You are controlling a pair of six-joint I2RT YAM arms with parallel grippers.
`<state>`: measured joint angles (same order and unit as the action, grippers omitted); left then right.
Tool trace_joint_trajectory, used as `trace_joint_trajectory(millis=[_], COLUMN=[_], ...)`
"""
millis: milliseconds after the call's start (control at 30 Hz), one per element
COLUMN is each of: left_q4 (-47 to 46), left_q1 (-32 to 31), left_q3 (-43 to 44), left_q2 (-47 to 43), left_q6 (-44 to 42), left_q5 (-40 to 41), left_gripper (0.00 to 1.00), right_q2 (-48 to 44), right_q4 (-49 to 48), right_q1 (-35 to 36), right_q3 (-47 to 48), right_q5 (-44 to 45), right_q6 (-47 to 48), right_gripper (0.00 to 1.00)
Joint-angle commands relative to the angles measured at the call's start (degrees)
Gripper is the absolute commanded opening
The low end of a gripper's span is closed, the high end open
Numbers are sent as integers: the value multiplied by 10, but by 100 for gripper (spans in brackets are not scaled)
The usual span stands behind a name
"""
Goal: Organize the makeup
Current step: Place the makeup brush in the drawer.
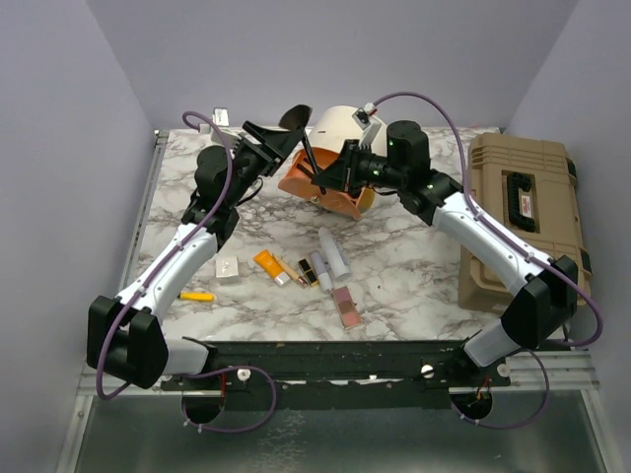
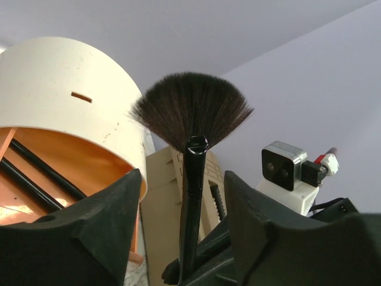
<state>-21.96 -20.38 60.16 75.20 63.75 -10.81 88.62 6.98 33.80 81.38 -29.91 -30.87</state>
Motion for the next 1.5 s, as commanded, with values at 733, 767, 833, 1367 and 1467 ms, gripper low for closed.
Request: trace_joint_trajectory(millis=[733,767,833,1367,1467], left_q4=[303,308,322,426,426], left_q1=[-52,-57,-64,-107,-109], left_q3=[31,36,46,101,109], left_q2=[-7,-5,0,60,70], left_q6=[-215,-222,-240,-327,-330], left_q5=[-13,-8,2,63,74], left_gripper=[78,78,78,53,47], right_q2=[-27,-33,-43,-27,-26], right_q4=[293,285,272,321,329], right_q1=[2,2,2,2,2], right_q3=[109,105,93,103,100], right_q5=[132,128,127,139,140], right_q6=[215,214,217,203,201], right_gripper=[1,1,2,1,1])
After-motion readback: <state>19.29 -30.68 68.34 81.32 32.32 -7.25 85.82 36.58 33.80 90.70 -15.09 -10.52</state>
